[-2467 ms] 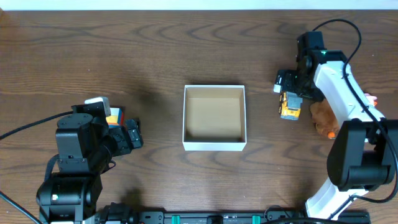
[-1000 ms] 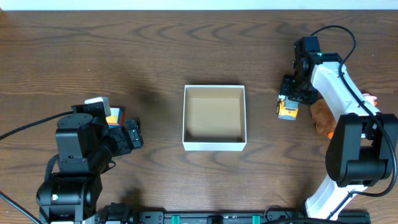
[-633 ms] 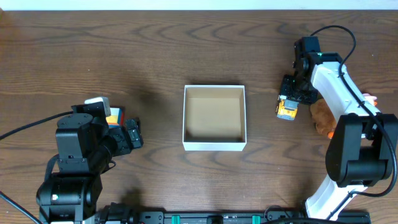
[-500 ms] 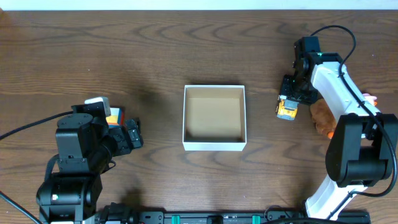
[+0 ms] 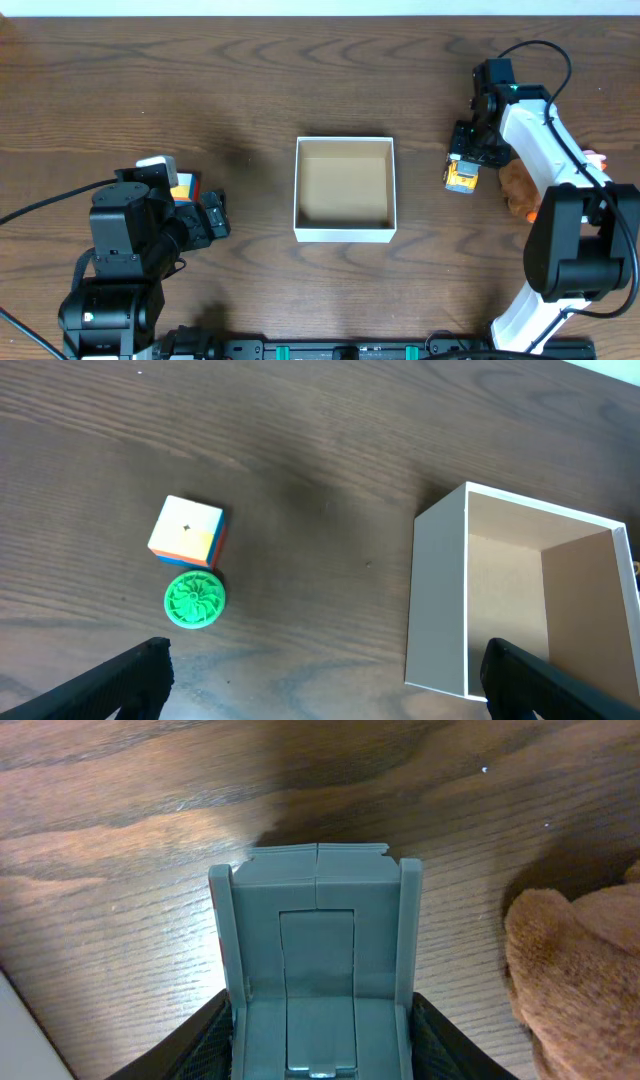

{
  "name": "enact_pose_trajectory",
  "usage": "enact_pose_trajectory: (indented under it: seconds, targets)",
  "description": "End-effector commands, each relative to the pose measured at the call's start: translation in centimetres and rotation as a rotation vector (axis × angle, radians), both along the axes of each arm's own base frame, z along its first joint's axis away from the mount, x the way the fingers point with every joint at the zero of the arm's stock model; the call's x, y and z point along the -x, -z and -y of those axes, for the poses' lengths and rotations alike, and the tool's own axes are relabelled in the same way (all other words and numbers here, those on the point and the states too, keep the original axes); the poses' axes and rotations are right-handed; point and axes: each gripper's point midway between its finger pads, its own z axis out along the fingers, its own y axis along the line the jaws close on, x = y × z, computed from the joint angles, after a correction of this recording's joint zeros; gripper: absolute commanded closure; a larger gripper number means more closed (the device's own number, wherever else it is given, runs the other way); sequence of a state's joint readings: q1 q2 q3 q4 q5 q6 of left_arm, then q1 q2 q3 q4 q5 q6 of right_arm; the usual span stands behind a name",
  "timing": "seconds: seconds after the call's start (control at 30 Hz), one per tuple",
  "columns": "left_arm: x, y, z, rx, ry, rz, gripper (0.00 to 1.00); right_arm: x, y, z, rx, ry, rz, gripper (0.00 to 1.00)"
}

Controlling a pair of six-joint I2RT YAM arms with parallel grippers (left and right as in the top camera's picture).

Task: Pack container
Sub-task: 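Carry the truck into the white box and release it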

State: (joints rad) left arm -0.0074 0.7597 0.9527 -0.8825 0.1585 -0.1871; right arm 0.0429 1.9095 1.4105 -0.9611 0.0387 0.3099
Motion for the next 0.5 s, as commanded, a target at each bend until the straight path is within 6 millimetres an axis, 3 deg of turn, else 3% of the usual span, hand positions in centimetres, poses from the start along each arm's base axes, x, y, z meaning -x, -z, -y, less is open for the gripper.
enact_pose_trajectory:
  seconds: [0.0,0.1,0.23,0.47]
  targets:
    - [-0.1,-0.6,0.0,0.006,-0.001,0.012,0.02,-0.2,-3.2,-1.5,-0.022,-0.066,0.085,0.91]
    - [-0.1,-0.6,0.0,0.006,-0.001,0.012,0.02,0.0,-5.7,-2.8,-0.045,-0.097,0.148,0.96]
    - [-0.1,-0.6,0.0,0.006,-0.001,0.012,0.02,0.9,-9.8,-5.4,-0.095,-0.160,0.245,0.96]
    - [-0.1,-0.6,0.0,0.006,-0.001,0.012,0.02,4.4,-17.0,-12.5,-0.228,-0.248,0.421,0.95]
